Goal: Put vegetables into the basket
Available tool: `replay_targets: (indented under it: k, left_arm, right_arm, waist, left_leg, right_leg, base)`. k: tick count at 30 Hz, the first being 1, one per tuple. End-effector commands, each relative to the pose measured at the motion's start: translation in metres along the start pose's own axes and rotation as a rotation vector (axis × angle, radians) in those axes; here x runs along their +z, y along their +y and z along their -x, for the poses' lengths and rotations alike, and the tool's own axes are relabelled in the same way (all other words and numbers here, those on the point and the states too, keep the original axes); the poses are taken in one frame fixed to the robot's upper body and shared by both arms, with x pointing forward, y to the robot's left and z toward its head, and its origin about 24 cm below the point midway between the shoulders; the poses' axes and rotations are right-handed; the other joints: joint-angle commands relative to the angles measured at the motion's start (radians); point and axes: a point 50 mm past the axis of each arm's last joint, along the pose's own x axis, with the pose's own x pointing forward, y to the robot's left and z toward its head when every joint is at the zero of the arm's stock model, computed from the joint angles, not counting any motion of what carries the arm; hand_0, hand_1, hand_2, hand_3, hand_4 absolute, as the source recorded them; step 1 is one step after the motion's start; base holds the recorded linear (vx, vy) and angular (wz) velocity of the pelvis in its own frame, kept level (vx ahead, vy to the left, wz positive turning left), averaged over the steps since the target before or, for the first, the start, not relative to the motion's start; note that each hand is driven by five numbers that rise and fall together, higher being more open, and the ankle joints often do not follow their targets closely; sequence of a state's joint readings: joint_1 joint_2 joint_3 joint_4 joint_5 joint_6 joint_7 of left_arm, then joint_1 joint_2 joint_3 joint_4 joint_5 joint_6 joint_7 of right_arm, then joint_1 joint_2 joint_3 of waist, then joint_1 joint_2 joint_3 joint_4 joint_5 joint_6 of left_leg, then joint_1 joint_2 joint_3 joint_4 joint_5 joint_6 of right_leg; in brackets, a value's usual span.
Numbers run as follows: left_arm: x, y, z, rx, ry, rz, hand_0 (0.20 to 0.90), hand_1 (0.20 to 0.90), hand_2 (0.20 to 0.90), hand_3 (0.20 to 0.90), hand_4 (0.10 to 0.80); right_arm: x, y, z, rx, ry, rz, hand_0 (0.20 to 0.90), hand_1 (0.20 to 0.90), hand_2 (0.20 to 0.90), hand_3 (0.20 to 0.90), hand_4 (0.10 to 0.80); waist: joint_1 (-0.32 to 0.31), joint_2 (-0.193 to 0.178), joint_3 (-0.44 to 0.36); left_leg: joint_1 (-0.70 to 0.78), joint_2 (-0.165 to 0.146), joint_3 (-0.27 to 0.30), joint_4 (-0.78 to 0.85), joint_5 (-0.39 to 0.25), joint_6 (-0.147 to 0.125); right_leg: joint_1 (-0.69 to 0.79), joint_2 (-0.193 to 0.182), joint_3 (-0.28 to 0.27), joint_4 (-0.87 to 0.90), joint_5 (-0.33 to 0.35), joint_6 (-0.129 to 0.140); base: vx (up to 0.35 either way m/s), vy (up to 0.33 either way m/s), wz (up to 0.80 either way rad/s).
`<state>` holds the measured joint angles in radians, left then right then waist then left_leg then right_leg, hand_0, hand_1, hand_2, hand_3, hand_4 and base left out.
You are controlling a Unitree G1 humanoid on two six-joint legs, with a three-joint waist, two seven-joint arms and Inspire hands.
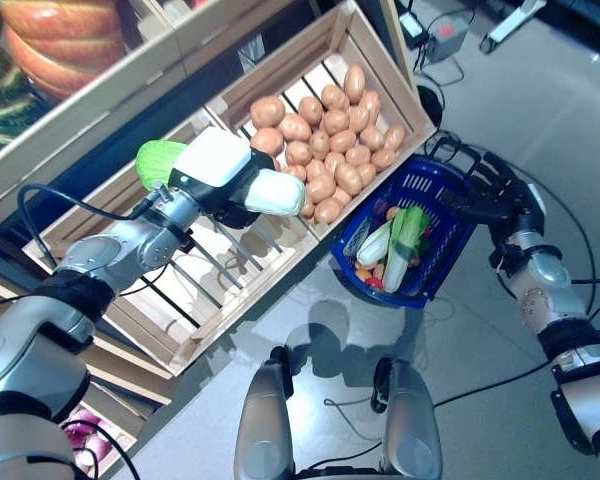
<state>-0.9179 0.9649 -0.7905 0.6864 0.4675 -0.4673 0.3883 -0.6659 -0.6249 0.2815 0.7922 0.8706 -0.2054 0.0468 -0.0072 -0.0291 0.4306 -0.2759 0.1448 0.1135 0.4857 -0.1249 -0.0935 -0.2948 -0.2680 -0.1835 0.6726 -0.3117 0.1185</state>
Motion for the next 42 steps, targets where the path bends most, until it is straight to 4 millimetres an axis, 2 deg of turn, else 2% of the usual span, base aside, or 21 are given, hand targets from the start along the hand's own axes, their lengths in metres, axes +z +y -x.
replay_targets:
  k: [1, 4, 5, 7, 8, 11, 14, 18, 22, 29, 33, 37, 42]
  left_arm:
    - [-0.002, 0.005, 0.011, 0.183, 0.059, 0.168, 0.300, 0.300, 0.300, 0.300, 0.400]
    - [0.005, -0.001, 0.017, 0.208, 0.062, 0.253, 0.300, 0.300, 0.300, 0.300, 0.400]
    - [0.008, 0.000, 0.020, 0.240, 0.073, 0.332, 0.300, 0.300, 0.300, 0.300, 0.400]
    - [0.010, 0.000, 0.022, 0.266, 0.075, 0.397, 0.300, 0.300, 0.300, 0.300, 0.400]
    - [0.013, 0.002, 0.020, 0.304, 0.077, 0.521, 0.300, 0.300, 0.300, 0.300, 0.400]
    - [0.021, 0.007, 0.011, 0.354, 0.063, 0.753, 0.300, 0.300, 0.300, 0.300, 0.400]
    - [0.032, 0.007, 0.005, 0.382, 0.034, 1.019, 0.300, 0.300, 0.300, 0.300, 0.400]
    - [0.055, -0.009, 0.000, 0.412, -0.014, 1.435, 0.300, 0.300, 0.300, 0.300, 0.400]
    - [0.069, -0.019, -0.005, 0.427, -0.022, 1.632, 0.300, 0.300, 0.300, 0.300, 0.400]
    - [0.085, -0.028, -0.011, 0.442, -0.005, 1.753, 0.300, 0.300, 0.300, 0.300, 0.400]
    - [0.096, -0.033, -0.013, 0.411, -0.004, 1.755, 0.300, 0.300, 0.300, 0.300, 0.400]
    - [0.102, -0.034, -0.014, 0.368, -0.012, 1.722, 0.300, 0.300, 0.300, 0.300, 0.400]
    - [0.112, -0.038, -0.014, 0.281, -0.031, 1.649, 0.300, 0.300, 0.300, 0.300, 0.400]
  right_arm:
    - [-0.007, 0.001, 0.014, 0.070, -0.054, -0.011, 0.900, 0.900, 0.900, 0.900, 0.800]
    - [-0.023, 0.009, 0.023, 0.182, 0.016, -0.016, 0.900, 0.900, 0.900, 0.900, 0.800]
    - [-0.030, 0.022, 0.029, 0.319, 0.045, -0.014, 0.900, 0.900, 0.900, 0.900, 0.800]
    - [-0.033, 0.027, 0.031, 0.382, 0.075, 0.000, 0.900, 0.900, 0.900, 0.900, 0.800]
    - [-0.034, 0.035, 0.031, 0.460, 0.105, 0.018, 0.900, 0.900, 0.900, 0.900, 0.800]
    - [-0.032, 0.046, 0.027, 0.541, 0.139, 0.064, 0.900, 0.900, 0.900, 0.900, 0.800]
    - [-0.033, 0.058, 0.028, 0.607, 0.165, 0.072, 0.900, 0.900, 0.900, 0.900, 0.800]
    - [-0.042, 0.076, 0.032, 0.662, 0.208, 0.033, 0.900, 0.900, 0.900, 0.900, 0.800]
    - [-0.050, 0.087, 0.034, 0.683, 0.271, -0.039, 0.900, 0.900, 0.900, 0.900, 0.800]
    - [-0.048, 0.113, 0.034, 0.668, 0.227, -0.210, 0.900, 0.900, 0.900, 0.900, 0.800]
    - [-0.035, 0.131, 0.032, 0.686, 0.142, -0.263, 0.900, 0.900, 0.900, 0.900, 0.800]
    - [-0.024, 0.137, 0.029, 0.694, 0.097, -0.268, 0.900, 0.900, 0.900, 0.900, 0.800]
    - [-0.006, 0.139, 0.023, 0.681, 0.030, -0.185, 0.900, 0.900, 0.900, 0.900, 0.800]
  waist:
    - [0.011, 0.023, -0.265]
    - [0.013, 0.024, -0.307]
    - [0.016, 0.022, -0.328]
    - [0.018, 0.021, -0.341]
    - [0.026, 0.018, -0.360]
    - [0.038, 0.008, -0.386]
    - [0.041, 0.002, -0.402]
    - [0.037, -0.007, -0.418]
    - [0.032, -0.012, -0.418]
    - [0.024, -0.012, -0.411]
    - [0.027, -0.010, -0.407]
    - [0.032, -0.010, -0.405]
    - [0.036, -0.013, -0.400]
  left_leg:
    - [0.145, -0.003, 0.007, -0.138, 0.013, 0.008]
    - [0.221, -0.009, 0.012, -0.248, 0.057, 0.006]
    - [0.264, -0.008, 0.012, -0.323, 0.091, 0.004]
    - [0.286, -0.006, 0.010, -0.371, 0.114, 0.001]
    - [0.307, -0.005, 0.009, -0.427, 0.143, -0.005]
    - [0.341, -0.009, -0.001, -0.527, 0.182, -0.014]
    - [0.358, -0.012, -0.005, -0.567, 0.191, -0.014]
    - [0.359, -0.017, -0.015, -0.573, 0.180, -0.013]
    - [0.369, -0.016, -0.013, -0.573, 0.174, -0.006]
    - [0.387, -0.011, -0.019, -0.573, 0.164, -0.004]
    - [0.398, -0.006, -0.019, -0.573, 0.160, -0.003]
    - [0.402, -0.005, -0.022, -0.573, 0.158, -0.004]
    - [0.407, -0.003, -0.027, -0.573, 0.155, -0.004]
  right_leg:
    - [0.177, 0.009, -0.019, -0.306, 0.193, -0.024]
    - [0.259, 0.025, -0.030, -0.421, 0.226, -0.015]
    - [0.302, 0.033, -0.039, -0.492, 0.257, -0.007]
    - [0.326, 0.033, -0.047, -0.537, 0.283, 0.000]
    - [0.349, 0.034, -0.058, -0.585, 0.313, 0.010]
    - [0.388, 0.039, -0.079, -0.677, 0.358, 0.024]
    - [0.408, 0.045, -0.089, -0.720, 0.380, 0.029]
    - [0.424, 0.059, -0.093, -0.757, 0.395, 0.028]
    - [0.429, 0.067, -0.080, -0.752, 0.390, 0.021]
    - [0.447, 0.079, -0.066, -0.758, 0.387, 0.014]
    - [0.457, 0.082, -0.063, -0.760, 0.383, 0.012]
    - [0.461, 0.083, -0.062, -0.760, 0.380, 0.011]
    - [0.467, 0.083, -0.060, -0.760, 0.378, 0.012]
  base:
    - [0.221, -0.012, 0.09]
    - [0.177, -0.004, 0.12]
    - [0.124, -0.019, 0.10]
    - [0.082, -0.026, 0.09]
    - [0.065, -0.036, 0.07]
    - [0.048, -0.046, 0.09]
    - [0.023, -0.029, 0.05]
    - [0.008, -0.023, 0.03]
    - [0.000, 0.000, 0.00]
    - [0.000, 0.000, 0.00]
    - [0.000, 0.000, 0.00]
    - [0.000, 0.000, 0.00]
    - [0.000, 0.000, 0.00]
